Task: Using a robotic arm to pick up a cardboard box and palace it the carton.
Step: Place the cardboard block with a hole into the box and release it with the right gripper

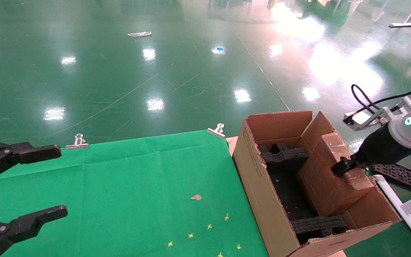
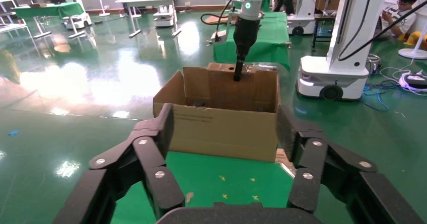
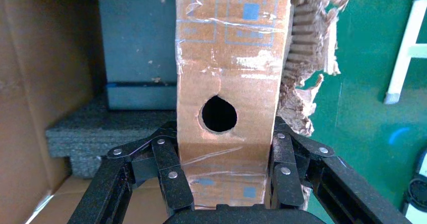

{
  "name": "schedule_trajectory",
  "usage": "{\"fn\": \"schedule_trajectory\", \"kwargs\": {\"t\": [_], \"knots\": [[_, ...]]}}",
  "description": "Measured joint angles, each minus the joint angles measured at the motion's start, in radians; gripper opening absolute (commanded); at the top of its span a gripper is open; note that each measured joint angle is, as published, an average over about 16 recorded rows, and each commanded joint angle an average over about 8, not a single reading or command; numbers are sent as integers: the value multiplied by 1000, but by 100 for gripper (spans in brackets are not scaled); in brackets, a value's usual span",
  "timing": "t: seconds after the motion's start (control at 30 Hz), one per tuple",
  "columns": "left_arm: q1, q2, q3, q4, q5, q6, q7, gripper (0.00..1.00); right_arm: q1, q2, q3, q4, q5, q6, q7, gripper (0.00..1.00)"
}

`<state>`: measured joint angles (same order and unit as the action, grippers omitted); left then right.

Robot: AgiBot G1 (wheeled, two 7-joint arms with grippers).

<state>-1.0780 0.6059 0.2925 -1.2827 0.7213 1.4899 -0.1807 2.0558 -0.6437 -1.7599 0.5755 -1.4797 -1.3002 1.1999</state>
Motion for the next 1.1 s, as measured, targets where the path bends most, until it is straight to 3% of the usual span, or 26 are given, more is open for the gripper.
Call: {"fn": "schedule_trajectory", "kwargs": {"t": [0.63,0.9,1.1], "knots": [[0,0,1,0,-1,0,1,100,-250,-34,33,-60,90,255,-111,3],[0,-1,2,0,-1,-1,1,100,-280,-21,48,-57,114,297,-167,100],[0,-1,2,0,-1,-1,1,100,-275,-17,50,-63,117,289,-186,100]]}}
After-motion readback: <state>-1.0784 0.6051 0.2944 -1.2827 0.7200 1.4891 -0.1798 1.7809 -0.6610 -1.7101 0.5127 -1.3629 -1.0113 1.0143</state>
